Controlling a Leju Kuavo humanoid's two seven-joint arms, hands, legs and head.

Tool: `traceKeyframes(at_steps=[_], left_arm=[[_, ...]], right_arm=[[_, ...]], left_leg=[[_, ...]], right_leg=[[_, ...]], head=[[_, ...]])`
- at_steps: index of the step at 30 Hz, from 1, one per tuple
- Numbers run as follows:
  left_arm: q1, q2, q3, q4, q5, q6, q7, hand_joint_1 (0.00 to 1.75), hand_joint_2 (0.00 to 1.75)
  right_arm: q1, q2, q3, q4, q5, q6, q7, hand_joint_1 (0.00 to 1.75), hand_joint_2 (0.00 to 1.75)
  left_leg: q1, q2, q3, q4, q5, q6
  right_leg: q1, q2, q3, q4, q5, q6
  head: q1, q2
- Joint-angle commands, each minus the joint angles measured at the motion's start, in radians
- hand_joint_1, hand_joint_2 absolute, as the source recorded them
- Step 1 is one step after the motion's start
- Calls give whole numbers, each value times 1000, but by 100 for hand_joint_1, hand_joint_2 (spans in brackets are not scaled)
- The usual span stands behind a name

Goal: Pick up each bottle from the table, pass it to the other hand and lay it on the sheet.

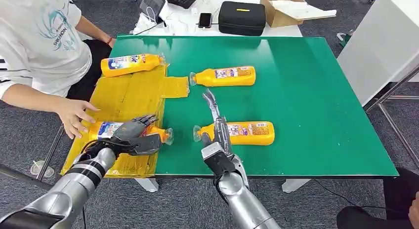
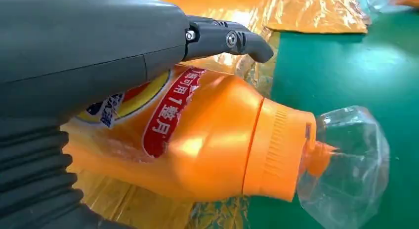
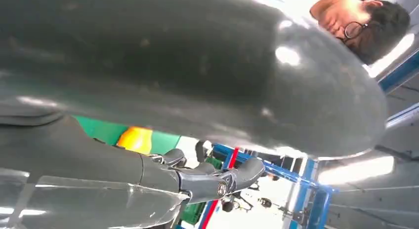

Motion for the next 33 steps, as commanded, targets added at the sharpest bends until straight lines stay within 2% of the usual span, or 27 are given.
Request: traceKeyframes(at_steps=[1, 3, 4, 5, 7, 8, 9, 10, 12, 14, 18, 19, 20, 23, 33], left_arm=[[76, 31, 136, -42, 254, -157, -126, 0, 0], [102, 17, 153, -78, 310, -139, -126, 0, 0], [114, 7, 157, -93, 344, -123, -126, 0, 0], [138, -2, 186, -139, 442, -114, -126, 0, 0], [173, -29, 251, -207, 614, -60, -126, 0, 0], [175, -54, 313, -217, 685, -18, -126, 0, 175], [177, -75, 362, -244, 733, 39, -126, 0, 175], [168, -77, 363, -239, 733, 40, -125, 0, 175], [177, -114, 464, -314, 797, 162, -126, 0, 175], [196, -128, 515, -389, 838, 196, -126, 0, 175], [196, -124, 517, -390, 839, 192, -126, 0, 175], [196, -124, 517, -390, 839, 192, -126, 0, 175], [208, -126, 524, -410, 841, 212, -126, 0, 175], [227, -125, 541, -445, 856, 221, -126, 0, 175], [212, -123, 516, -389, 824, 223, -126, 0, 175]], right_arm=[[-76, -36, -31, 116, 44, -40, 28, 0, 0], [-85, -51, -30, 130, 70, -52, 50, 0, 0], [-93, -57, -30, 143, 82, -48, 61, 0, 0], [-108, -67, -23, 166, 118, -41, 116, 0, 175], [-143, -97, -7, 215, 209, -35, 224, 0, 175], [-159, -111, -12, 235, 239, -39, 263, 0, 175], [-178, -128, -14, 254, 279, -17, 315, 0, 175], [-181, -134, -18, 254, 278, -16, 315, 0, 175], [-203, -157, -20, 275, 340, 33, 408, 0, 175], [-229, -185, -21, 298, 390, 81, 485, 0, 175], [-233, -191, -29, 301, 388, 85, 484, 0, 175], [-233, -191, -29, 301, 388, 85, 484, 0, 175], [-250, -197, -3, 328, 422, 137, 538, 0, 175], [-297, -227, 7, 386, 452, 197, 593, 0, 175], [-346, -271, 22, 475, 464, 323, 612, 0, 175]], left_leg=[[0, 6, 6, -2, -1, 1], [-1, 3, 6, -2, -1, 1], [0, 5, 9, -4, -1, 2], [0, 2, 6, -2, -1, 1], [0, 2, 6, -2, -1, 2], [-1, 1, 5, -1, 0, 1], [0, 2, 6, -2, -1, 2], [-1, 1, 5, -1, 0, 2], [0, -2, 1, 1, 0, 2], [0, -3, -1, 1, 1, 2], [-1, 0, 0, 1, 0, 2], [0, 0, 3, 1, -2, 2], [0, 0, 1, 1, -1, 2], [0, 1, 0, 1, 0, 2], [0, 0, 0, 1, -1, 2]], right_leg=[[1, 4, 4, -2, 1, -2], [-1, 2, 4, -2, 0, -1], [1, 3, 8, -5, 1, -2], [0, 1, 6, -3, 0, -1], [1, 1, 6, -3, 0, -1], [0, 0, 5, -2, 0, 0], [0, 0, 6, -3, 0, -1], [0, -1, 4, -2, 0, 0], [1, -4, 2, -1, 0, -1], [0, -4, 0, -1, 0, 0], [0, -1, -1, -1, 0, 0], [1, -2, 4, -1, -1, -1], [0, -1, 1, -1, -1, -1], [0, -1, -1, -1, 0, 0], [1, -2, 1, -1, -1, -1]], head=[[0, 0], [0, 0], [0, 0], [0, 0], [0, 0], [0, 0], [0, 0], [0, 0], [0, 0], [0, 0], [0, 0], [0, 0], [0, 0], [0, 0], [0, 0]])
